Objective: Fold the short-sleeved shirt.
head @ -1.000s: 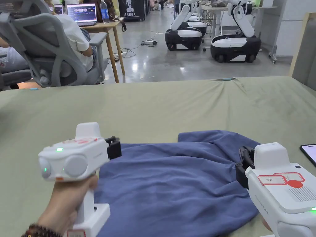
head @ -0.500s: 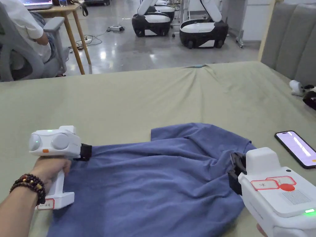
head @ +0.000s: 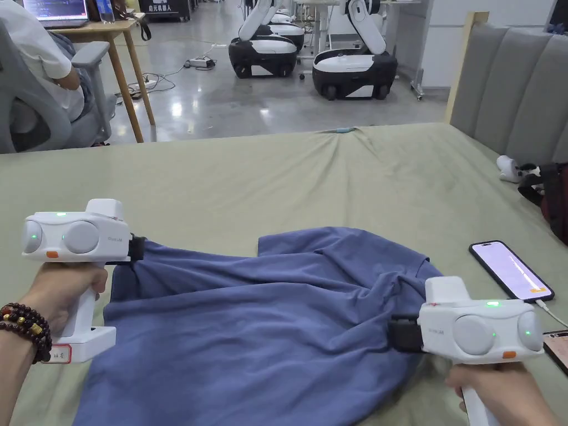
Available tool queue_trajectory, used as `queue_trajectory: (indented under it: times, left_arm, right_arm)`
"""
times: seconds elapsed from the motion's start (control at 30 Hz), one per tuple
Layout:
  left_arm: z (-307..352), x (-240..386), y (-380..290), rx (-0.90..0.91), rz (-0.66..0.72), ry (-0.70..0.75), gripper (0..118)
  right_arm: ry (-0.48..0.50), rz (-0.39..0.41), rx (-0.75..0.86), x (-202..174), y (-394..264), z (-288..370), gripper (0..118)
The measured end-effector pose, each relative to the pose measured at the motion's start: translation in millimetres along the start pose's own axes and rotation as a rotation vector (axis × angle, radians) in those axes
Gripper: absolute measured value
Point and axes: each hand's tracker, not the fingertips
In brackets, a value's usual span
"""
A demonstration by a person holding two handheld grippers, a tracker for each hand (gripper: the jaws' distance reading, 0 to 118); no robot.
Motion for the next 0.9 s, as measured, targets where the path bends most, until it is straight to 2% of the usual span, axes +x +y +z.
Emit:
queue_trajectory:
  times: [0.03, 0.07, 0.1, 0.13, 0.17, 0.27, 0.37, 0.47, 0.53, 0.7, 0.8, 0.9]
  left_arm:
    - [5, 3, 0, 0.003, -0.003, -0.001, 0]
    - [8, 3, 0, 0.006, -0.004, 0.004, 0]
    - [11, 3, 0, 0.009, -0.006, 0.003, 0]
    - [15, 3, 1, 0.018, -0.005, -0.001, 0]
    - [17, 0, 3, 0.028, -0.005, -0.007, 0]
    - [39, -3, 20, 0.123, 0.023, -0.051, 0]
    - [67, -8, 54, 0.203, 0.031, -0.039, 0]
    - [88, -25, 98, 0.292, -0.002, 0.029, 0]
    - [109, -39, 126, 0.359, 0.031, 0.059, 0]
    - [160, -52, 170, 0.453, -0.007, 0.172, 0]
    - [178, -64, 194, 0.499, 0.049, 0.183, 0]
    - [186, -66, 212, 0.549, 0.074, 0.190, 0]
  right_arm:
    - [0.021, 0.005, -0.036, -2, -3, -7, 37]
    - [0.125, -0.018, -0.036, -1, -10, -11, 25]
    - [0.140, -0.029, 0.009, -4, -11, -8, 16]
    - [0.107, -0.013, 0.022, -8, -8, -3, 12]
    - [0.143, 0.017, 0.051, -10, -3, 6, 12]
    - [0.131, 0.067, 0.188, -17, 22, 33, 11]
    - [0.170, 0.061, 0.347, -21, 73, 67, 11]
    - [0.088, 0.168, 0.488, -34, 138, 101, 11]
    - [0.057, 0.186, 0.580, -37, 183, 121, 11]
    - [0.014, 0.149, 0.714, -30, 287, 161, 11]
    - [0.023, 0.137, 0.739, -29, 328, 186, 11]
    - [0.021, 0.079, 0.769, -25, 357, 195, 11]
